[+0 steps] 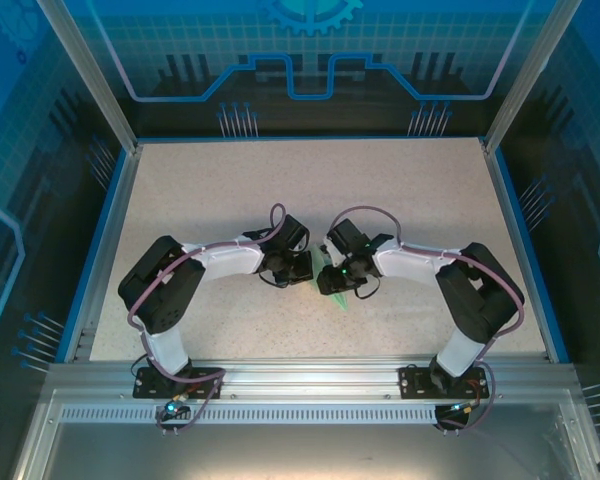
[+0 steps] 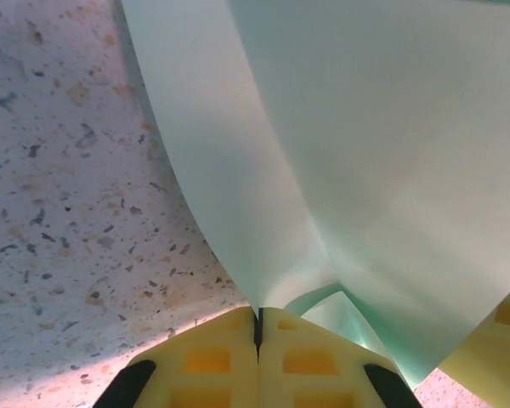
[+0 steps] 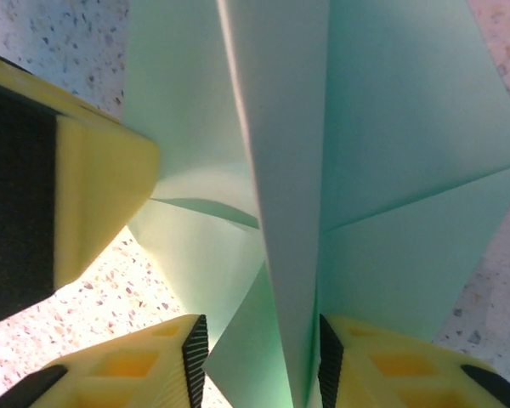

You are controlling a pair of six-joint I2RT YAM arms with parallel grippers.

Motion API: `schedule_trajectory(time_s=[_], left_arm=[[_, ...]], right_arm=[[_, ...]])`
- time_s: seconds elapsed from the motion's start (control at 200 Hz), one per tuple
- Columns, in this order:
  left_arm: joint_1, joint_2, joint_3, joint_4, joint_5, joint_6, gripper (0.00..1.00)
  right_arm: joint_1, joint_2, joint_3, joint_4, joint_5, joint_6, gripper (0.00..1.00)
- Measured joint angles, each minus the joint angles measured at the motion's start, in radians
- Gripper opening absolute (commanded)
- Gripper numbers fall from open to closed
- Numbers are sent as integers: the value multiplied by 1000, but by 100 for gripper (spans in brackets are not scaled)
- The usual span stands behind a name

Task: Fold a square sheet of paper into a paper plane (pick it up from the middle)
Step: Turn over a paper plane at the center of the table.

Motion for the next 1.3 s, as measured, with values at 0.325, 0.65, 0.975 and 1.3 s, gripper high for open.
schedule_trajectory(time_s=[0.325,0.65,0.975,1.3], left_arm=[[0,-38,-26,11,-10,0,30],[0,-401,-192,15,-217,-47,56],[9,-541,-328,-73,-413,-73,59],[33,-595,-346,-105,-471,-71,62]], right_arm=[[55,36,79,-103,151,25,5],[65,36,192,-236,296,246,6],[96,192,264,-267,319,357,16],[104,122,290,-336,336,344,39]])
